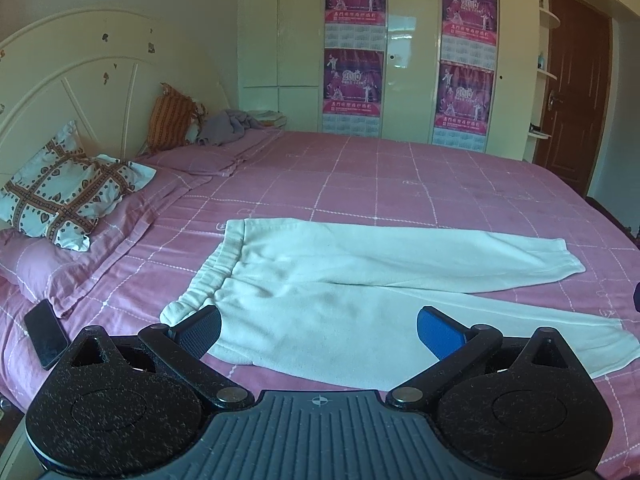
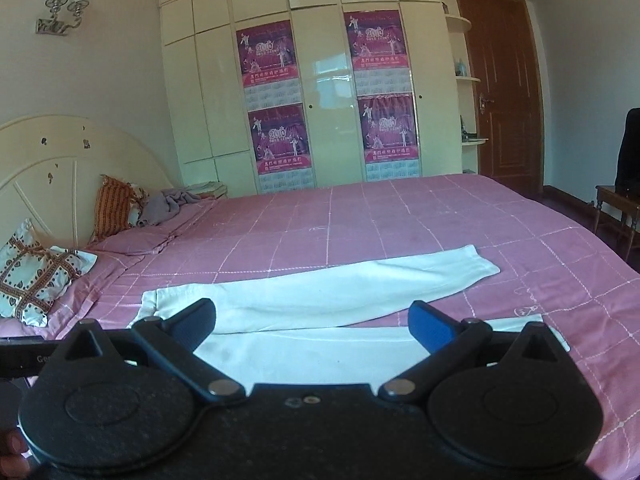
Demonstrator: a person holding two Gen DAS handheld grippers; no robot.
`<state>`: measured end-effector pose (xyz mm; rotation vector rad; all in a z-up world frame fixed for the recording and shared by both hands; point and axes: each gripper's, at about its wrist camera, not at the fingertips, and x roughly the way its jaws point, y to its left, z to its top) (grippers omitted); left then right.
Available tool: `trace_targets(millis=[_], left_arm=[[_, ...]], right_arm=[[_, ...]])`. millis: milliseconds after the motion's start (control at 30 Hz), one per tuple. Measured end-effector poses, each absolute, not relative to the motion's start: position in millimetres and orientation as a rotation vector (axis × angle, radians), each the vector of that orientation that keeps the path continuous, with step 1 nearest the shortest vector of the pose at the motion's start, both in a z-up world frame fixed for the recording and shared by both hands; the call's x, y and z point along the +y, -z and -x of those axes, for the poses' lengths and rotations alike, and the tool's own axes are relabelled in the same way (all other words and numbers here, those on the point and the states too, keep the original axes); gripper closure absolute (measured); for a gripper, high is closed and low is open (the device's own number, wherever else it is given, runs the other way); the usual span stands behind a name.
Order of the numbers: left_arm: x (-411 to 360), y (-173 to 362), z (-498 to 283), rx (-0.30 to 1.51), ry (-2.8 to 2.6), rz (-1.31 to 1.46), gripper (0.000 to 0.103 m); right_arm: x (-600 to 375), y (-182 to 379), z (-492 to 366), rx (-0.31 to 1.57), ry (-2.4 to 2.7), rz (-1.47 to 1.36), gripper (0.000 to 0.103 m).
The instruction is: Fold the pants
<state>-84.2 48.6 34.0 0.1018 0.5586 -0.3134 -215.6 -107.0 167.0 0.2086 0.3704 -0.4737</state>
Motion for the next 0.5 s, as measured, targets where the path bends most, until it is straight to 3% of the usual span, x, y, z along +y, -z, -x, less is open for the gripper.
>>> trace_targets(millis=[500], left_arm=[[49.8, -33.0, 73.9, 0.554, 0.316, -0.113, 0.0]], right_arm=[[-94.9, -170.1, 208.8, 0.386, 0.472, -0.178, 0.0]])
